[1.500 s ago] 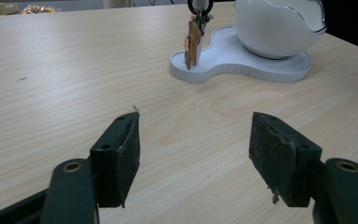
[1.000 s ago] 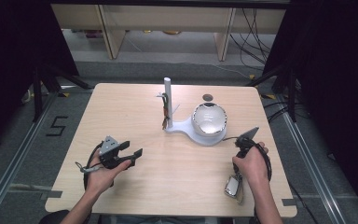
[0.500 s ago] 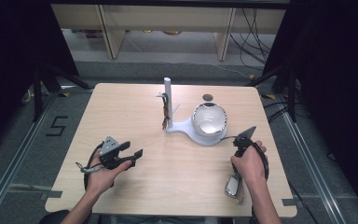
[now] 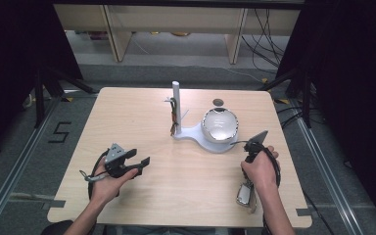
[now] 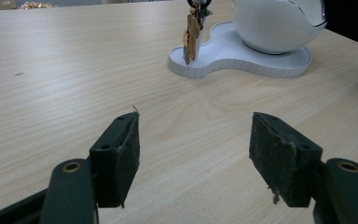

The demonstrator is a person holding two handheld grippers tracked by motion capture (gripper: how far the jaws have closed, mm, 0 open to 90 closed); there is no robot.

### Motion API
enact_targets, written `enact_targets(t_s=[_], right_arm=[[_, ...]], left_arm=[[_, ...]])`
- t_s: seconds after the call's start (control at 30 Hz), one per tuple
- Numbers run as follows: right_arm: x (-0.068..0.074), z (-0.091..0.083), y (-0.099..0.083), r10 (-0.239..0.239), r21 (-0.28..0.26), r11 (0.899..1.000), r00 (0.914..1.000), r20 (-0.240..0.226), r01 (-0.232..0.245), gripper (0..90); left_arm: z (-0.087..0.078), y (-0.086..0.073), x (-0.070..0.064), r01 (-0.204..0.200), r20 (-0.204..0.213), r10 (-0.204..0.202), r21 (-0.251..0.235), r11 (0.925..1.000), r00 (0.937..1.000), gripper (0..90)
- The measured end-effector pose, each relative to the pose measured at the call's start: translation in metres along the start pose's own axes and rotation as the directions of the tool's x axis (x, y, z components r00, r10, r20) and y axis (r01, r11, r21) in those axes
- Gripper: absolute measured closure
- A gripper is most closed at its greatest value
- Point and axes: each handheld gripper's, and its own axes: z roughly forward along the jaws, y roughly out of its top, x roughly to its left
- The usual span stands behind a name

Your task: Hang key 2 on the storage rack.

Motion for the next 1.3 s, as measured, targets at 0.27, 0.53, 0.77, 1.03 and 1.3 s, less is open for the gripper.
enact_targets(t_s=[0.27, 0.53, 0.77, 1.03, 1.3], right_arm=[[0.001, 0.0, 0.003, 0.013, 0.024, 1.0, 0.9999, 0.01, -0.014, 70.1], [0.001, 0.0, 0.007, 0.029, 0.048, 0.998, 0.9996, -0.001, -0.029, 70.9], [0.001, -0.002, 0.003, 0.093, 0.014, 0.996, 0.9947, -0.045, -0.092, 71.6], [-0.005, 0.002, -0.007, 0.049, -0.098, 0.994, 0.9953, -0.084, -0.058, 74.7], [-0.005, -0.002, -0.01, 0.039, -0.111, 0.993, 0.9948, -0.094, -0.049, 75.0]], left_arm=[[0.0, -0.001, 0.0, -0.003, 0.003, 0.003, 0.001, 1.0, 1.0, 33.0], [0.0, -0.002, 0.0, 0.002, 0.005, -0.002, -0.003, 1.0, 1.0, 33.1], [0.001, -0.002, 0.001, -0.002, 0.006, 0.002, 0.001, 1.0, 1.0, 33.1], [0.002, -0.004, -0.001, -0.002, 0.008, 0.002, 0.008, 1.0, 1.0, 33.2], [0.002, -0.004, -0.001, -0.004, 0.011, 0.004, 0.012, 0.9999, 0.9999, 33.1]])
